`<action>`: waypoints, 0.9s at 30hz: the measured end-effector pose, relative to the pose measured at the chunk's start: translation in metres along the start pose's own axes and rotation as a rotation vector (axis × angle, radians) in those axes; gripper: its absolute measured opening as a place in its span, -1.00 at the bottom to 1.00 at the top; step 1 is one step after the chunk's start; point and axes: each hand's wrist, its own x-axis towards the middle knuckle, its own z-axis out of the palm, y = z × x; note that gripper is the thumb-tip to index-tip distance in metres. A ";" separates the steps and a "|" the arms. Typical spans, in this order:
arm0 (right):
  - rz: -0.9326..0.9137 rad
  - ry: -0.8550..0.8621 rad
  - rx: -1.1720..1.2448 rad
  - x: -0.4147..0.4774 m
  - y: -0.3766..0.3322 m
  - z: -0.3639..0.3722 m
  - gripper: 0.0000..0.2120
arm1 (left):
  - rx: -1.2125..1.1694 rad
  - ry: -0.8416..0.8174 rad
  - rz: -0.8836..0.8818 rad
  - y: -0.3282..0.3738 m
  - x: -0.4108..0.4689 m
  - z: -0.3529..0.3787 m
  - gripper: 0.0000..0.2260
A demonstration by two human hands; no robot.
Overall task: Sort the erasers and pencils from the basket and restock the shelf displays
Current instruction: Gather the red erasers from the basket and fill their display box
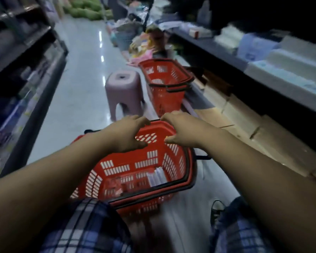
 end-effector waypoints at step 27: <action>-0.301 -0.788 0.024 0.209 -0.056 0.364 -0.10 | -0.314 -0.892 -0.419 -0.212 0.010 0.332 -0.35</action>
